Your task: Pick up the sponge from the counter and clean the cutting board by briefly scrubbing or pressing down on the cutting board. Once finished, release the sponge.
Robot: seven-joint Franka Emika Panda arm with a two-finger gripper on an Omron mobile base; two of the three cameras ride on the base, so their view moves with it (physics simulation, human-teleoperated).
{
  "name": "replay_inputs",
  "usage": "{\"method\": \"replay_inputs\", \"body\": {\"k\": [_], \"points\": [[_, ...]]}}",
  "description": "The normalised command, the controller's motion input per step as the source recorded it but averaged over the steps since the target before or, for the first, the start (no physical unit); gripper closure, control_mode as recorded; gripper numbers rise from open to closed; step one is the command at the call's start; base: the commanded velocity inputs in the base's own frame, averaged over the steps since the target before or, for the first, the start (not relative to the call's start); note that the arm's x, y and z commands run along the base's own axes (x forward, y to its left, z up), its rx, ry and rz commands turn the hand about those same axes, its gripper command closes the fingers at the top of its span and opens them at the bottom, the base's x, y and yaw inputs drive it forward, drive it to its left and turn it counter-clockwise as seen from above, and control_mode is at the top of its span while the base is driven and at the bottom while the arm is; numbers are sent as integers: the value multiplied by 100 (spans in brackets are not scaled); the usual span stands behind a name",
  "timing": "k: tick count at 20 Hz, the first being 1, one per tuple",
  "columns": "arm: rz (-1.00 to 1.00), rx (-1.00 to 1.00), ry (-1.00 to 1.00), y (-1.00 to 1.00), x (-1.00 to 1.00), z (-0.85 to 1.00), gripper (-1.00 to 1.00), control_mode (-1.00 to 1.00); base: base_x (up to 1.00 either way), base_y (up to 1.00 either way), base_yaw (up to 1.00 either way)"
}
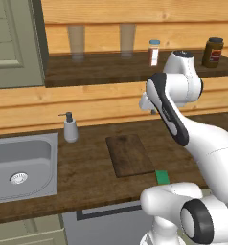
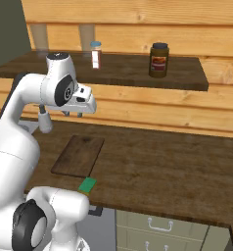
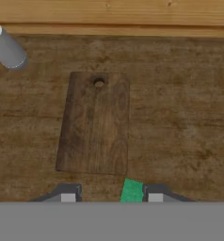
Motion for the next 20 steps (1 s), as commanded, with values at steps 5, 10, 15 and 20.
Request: {"method": "replay_inputs", "body": {"k": [5,10,15,20], "points": [[0,1,1,0,0,0,-100,-100,0,0,0],[1,1,3,1,-31,-31,-100,-100,0,0,0],[-1,0,0,-5,-100,-48,-100,-100,0,0,0],[-8,0,0,-18,-84,-51,-100,-100,0,0,0]]}}
